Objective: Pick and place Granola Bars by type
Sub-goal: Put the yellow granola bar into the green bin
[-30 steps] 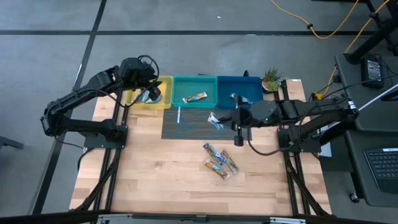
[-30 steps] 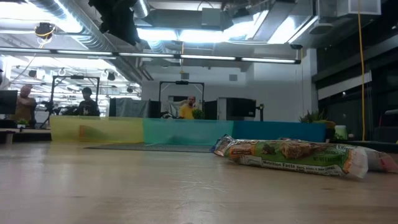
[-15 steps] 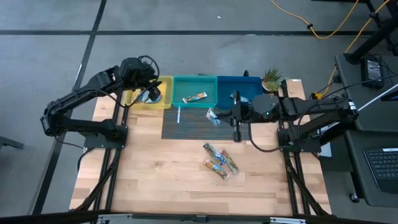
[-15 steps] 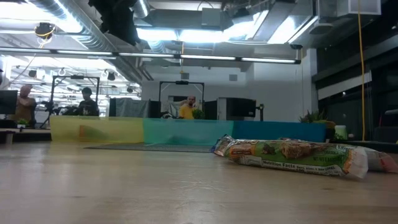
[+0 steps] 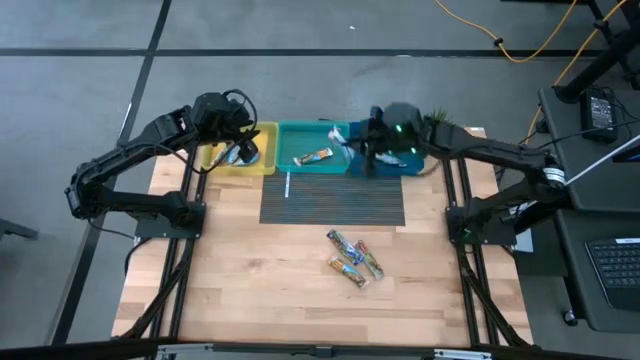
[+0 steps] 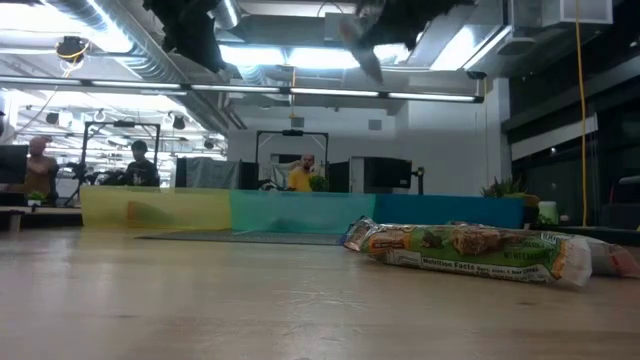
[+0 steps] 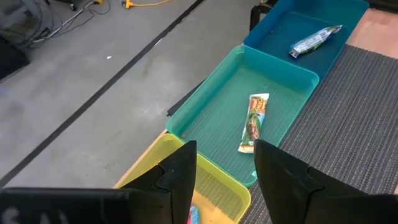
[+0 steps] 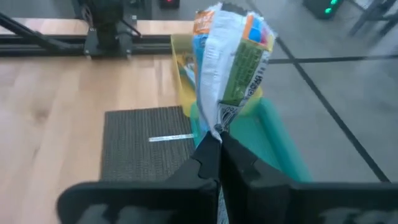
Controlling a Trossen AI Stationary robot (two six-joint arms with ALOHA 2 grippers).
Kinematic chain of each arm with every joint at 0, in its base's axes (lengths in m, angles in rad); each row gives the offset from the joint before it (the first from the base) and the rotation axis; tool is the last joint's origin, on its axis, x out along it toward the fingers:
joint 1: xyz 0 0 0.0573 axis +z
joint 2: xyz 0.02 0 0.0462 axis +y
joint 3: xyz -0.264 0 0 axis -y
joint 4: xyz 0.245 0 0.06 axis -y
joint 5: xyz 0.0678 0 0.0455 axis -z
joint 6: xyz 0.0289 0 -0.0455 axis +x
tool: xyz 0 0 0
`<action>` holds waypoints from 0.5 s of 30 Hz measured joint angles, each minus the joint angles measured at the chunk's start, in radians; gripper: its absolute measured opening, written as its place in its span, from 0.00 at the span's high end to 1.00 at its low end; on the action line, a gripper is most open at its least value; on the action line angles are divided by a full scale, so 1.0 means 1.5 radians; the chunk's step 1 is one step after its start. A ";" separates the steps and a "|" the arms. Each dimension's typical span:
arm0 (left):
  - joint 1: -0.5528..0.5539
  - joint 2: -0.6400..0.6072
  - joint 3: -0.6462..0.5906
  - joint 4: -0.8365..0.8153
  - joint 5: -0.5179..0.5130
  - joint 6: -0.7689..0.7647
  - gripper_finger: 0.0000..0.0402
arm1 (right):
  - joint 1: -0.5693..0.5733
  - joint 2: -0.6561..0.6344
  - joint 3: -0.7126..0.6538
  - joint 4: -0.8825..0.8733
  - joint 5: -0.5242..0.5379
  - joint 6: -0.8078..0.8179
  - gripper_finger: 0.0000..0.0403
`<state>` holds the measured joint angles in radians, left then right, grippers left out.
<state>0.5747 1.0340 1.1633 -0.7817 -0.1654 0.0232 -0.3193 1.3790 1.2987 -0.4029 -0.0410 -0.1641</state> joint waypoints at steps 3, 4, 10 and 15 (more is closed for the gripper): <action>0.000 0.000 0.000 0.000 0.000 -0.004 0.62 | -0.069 0.048 0.000 0.029 -0.095 -0.033 0.96; 0.000 0.000 0.000 0.000 -0.002 -0.005 0.62 | -0.089 0.064 0.000 0.037 -0.124 -0.035 0.95; 0.000 0.000 0.000 0.000 -0.049 -0.044 0.62 | -0.151 0.179 0.113 -0.045 -0.195 -0.143 0.98; 0.000 0.000 0.000 -0.001 -0.072 -0.080 0.62 | -0.183 0.297 0.261 -0.156 -0.198 -0.209 0.98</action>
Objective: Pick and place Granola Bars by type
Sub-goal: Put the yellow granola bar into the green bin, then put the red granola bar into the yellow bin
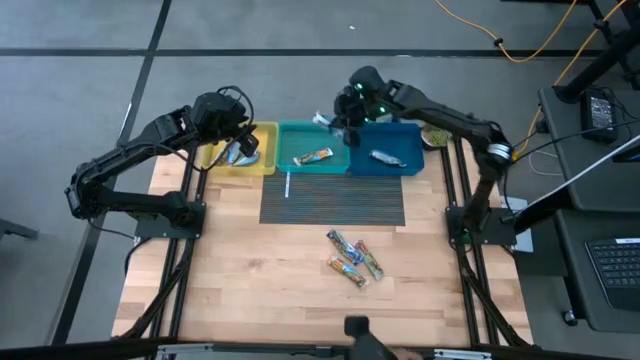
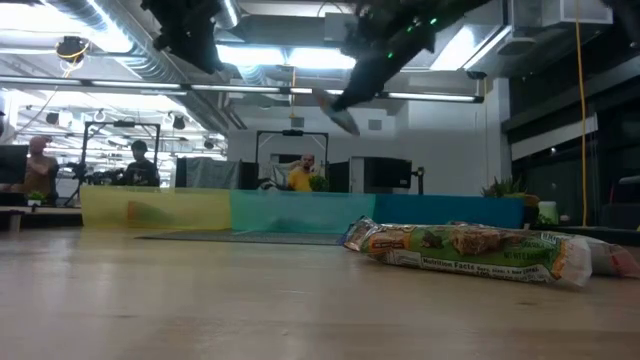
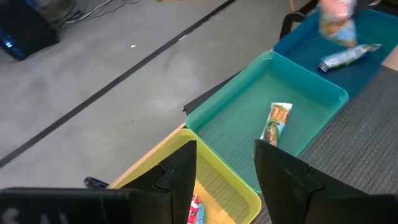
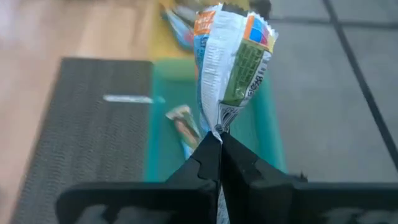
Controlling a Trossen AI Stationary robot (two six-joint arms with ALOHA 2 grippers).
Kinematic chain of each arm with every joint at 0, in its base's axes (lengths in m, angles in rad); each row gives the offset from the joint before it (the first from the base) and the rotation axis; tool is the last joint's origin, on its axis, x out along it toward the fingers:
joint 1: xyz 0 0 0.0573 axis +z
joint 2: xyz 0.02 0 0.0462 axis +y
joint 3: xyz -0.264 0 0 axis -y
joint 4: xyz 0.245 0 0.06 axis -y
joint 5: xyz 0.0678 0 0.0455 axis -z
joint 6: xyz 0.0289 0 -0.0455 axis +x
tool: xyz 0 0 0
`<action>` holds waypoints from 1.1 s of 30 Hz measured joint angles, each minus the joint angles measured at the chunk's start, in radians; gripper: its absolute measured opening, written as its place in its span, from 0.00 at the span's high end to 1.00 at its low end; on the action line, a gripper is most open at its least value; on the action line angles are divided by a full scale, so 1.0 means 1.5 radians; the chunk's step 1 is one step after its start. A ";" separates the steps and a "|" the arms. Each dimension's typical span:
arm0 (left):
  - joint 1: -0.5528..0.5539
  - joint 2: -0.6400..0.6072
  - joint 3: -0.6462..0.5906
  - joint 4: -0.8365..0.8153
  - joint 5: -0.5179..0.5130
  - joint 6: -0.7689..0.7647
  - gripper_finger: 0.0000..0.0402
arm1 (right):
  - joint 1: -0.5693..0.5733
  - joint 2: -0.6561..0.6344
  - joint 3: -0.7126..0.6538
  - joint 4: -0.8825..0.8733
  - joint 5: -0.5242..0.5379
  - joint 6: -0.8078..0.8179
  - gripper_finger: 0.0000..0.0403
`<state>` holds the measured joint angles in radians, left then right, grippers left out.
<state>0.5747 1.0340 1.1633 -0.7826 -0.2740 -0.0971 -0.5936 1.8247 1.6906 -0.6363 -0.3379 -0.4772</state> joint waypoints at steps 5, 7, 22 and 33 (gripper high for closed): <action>0.000 0.000 0.000 -0.001 -0.018 -0.020 0.62 | -0.023 0.093 0.062 -0.047 0.003 -0.017 0.95; 0.000 0.000 0.000 -0.001 -0.019 -0.025 0.62 | -0.026 0.120 0.065 -0.045 0.002 -0.017 0.96; 0.000 0.000 0.000 0.000 -0.044 -0.054 0.62 | -0.026 0.249 0.067 -0.022 0.020 -0.017 0.95; 0.000 0.000 0.000 0.000 -0.044 -0.056 0.62 | -0.026 0.252 0.067 -0.016 0.020 -0.015 0.94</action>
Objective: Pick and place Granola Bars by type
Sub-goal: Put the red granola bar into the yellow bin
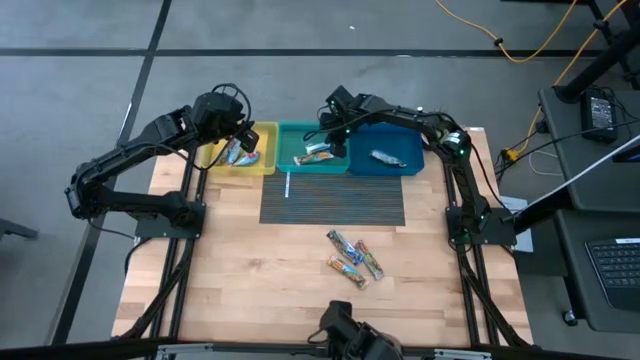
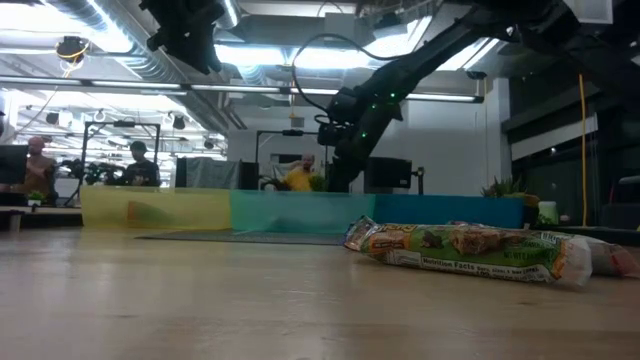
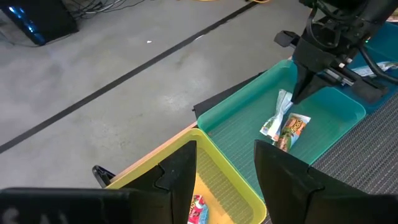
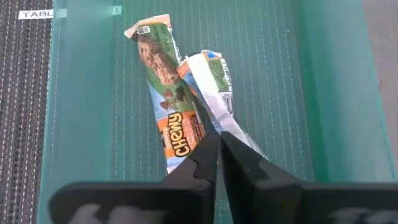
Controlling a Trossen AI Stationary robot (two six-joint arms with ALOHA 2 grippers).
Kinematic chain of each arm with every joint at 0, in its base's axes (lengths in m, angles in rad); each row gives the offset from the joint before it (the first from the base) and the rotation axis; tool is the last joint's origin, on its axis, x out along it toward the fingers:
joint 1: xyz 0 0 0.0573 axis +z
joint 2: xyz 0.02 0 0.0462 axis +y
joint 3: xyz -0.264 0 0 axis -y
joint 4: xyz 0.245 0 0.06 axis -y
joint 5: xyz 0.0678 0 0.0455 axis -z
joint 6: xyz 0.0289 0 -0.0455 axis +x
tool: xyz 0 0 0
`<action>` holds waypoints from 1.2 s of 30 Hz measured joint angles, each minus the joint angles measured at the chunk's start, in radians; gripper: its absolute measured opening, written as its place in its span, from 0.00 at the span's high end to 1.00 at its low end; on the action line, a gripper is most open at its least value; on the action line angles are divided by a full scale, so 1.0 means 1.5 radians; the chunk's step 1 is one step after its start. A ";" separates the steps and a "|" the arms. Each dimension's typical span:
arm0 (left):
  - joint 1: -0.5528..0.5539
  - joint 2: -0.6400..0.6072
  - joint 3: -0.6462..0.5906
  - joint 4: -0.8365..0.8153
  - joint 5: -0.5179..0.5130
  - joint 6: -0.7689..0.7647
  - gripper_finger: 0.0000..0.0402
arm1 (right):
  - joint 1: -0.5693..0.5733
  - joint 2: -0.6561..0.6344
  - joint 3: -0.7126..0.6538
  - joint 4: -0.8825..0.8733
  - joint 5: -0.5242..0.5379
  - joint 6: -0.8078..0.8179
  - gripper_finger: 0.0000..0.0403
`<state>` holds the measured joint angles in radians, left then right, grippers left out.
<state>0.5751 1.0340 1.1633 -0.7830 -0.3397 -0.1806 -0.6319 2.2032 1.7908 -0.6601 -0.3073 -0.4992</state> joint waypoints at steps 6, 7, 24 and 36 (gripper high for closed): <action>0.000 0.000 0.000 0.000 0.000 0.001 0.62 | 0.005 -0.004 0.004 -0.006 0.000 0.033 0.83; 0.000 0.000 0.000 0.000 0.000 0.001 0.62 | 0.005 -0.004 0.012 -0.020 0.000 0.035 0.81; 0.000 0.000 0.000 -0.005 0.034 0.065 0.62 | 0.097 -0.112 0.110 -0.287 0.052 0.078 0.78; 0.000 0.000 0.000 -0.030 0.068 0.090 0.62 | 0.307 -0.379 -0.008 -0.386 0.098 0.350 0.84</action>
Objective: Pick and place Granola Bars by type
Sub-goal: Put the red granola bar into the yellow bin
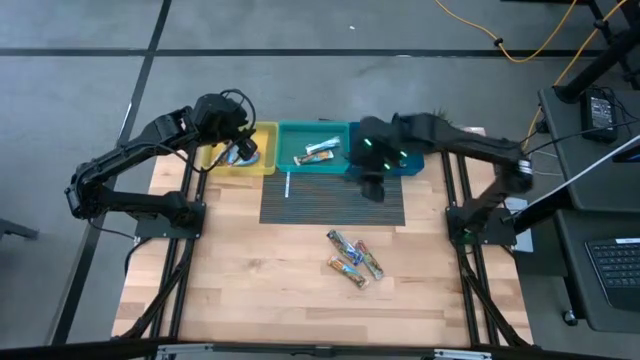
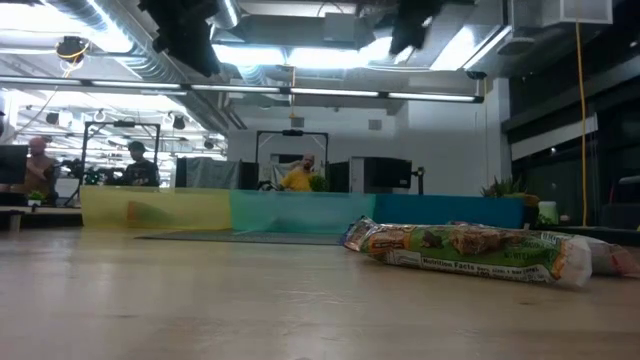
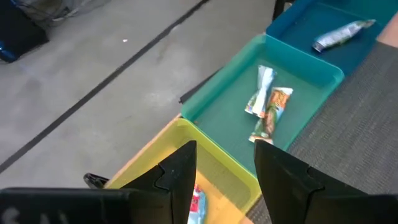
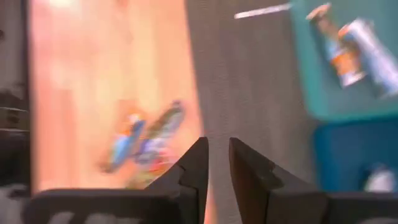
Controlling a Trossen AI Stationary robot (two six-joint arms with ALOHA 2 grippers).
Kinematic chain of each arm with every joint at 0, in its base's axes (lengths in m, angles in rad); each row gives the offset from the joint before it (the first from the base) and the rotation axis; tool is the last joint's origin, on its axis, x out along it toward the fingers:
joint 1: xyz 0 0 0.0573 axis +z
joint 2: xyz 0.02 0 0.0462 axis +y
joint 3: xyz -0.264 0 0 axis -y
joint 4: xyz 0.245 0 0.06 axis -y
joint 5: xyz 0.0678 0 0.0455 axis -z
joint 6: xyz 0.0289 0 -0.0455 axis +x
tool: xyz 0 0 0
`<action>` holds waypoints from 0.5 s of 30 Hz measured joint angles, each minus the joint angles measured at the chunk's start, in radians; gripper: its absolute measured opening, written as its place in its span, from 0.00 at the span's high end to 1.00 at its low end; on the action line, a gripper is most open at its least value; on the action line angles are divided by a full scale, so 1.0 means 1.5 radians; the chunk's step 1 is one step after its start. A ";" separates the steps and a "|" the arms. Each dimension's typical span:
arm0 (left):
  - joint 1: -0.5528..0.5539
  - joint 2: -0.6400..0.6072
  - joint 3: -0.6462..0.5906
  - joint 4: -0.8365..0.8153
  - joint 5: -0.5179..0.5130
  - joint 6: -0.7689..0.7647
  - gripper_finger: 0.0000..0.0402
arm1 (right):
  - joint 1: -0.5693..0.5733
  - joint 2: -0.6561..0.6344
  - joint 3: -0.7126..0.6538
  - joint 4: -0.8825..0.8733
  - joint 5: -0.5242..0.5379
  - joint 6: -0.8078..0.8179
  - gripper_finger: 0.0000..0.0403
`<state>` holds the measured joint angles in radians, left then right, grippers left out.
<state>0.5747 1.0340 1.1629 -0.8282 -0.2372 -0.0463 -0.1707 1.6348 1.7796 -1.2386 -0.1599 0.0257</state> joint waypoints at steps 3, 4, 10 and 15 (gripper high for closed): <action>0.000 0.000 0.000 -0.006 0.019 0.011 0.62 | 0.075 -0.063 -0.053 0.005 0.041 0.140 0.83; 0.000 0.000 0.000 -0.005 0.021 0.018 0.62 | 0.100 -0.078 -0.068 0.006 0.061 0.181 0.83; 0.000 0.000 0.000 -0.005 0.021 0.053 0.62 | 0.215 -0.106 -0.130 0.016 0.161 0.385 0.83; 0.000 0.000 0.000 -0.005 0.036 0.069 0.62 | 0.270 -0.080 -0.170 0.049 0.164 0.460 0.82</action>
<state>0.5750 1.0340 1.1629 -0.8352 -0.1838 0.0575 0.2343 1.5146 1.5252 -1.1651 0.0856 0.7163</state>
